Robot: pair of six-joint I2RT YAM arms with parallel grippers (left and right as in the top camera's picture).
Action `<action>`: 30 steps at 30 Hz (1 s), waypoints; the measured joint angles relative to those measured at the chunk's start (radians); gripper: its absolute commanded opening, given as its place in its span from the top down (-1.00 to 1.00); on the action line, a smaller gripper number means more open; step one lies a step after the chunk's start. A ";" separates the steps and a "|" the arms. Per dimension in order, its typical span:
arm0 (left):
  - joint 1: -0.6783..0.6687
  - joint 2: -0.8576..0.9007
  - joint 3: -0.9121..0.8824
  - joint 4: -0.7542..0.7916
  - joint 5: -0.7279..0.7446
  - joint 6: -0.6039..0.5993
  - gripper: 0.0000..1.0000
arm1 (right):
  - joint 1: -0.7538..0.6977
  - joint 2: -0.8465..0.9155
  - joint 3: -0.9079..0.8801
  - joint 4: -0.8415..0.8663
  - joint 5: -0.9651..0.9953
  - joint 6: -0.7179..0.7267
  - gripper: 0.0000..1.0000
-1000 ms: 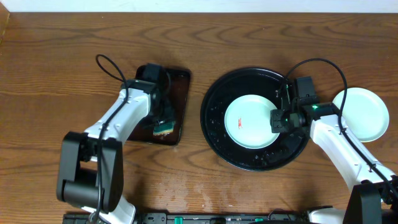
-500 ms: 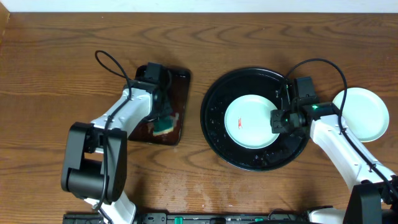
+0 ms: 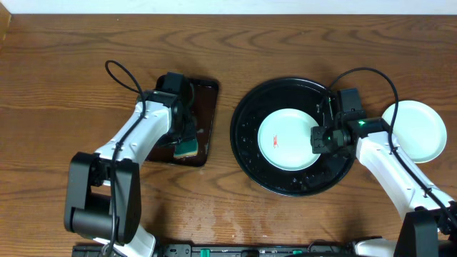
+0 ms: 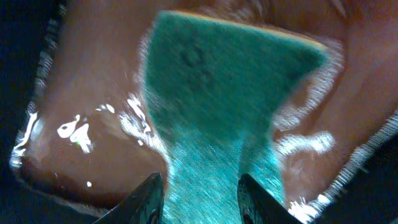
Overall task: Clean dirty plates on tray and stack at the side
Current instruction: 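Grasp the green sponge with the left gripper and lift it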
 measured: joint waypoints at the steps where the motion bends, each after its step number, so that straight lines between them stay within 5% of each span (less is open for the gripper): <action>1: 0.000 -0.003 0.000 0.002 0.011 0.000 0.25 | 0.000 0.000 0.000 0.000 0.000 0.000 0.07; 6: -0.002 -0.003 -0.037 0.089 0.043 0.000 0.44 | 0.000 0.000 0.000 -0.001 0.000 0.000 0.08; 9: -0.002 0.009 -0.076 0.143 0.042 0.005 0.84 | 0.000 0.000 0.000 -0.003 0.000 0.000 0.08; 30: -0.010 -0.115 -0.021 -0.014 0.055 0.056 0.85 | -0.002 0.000 0.000 0.013 0.000 0.010 0.15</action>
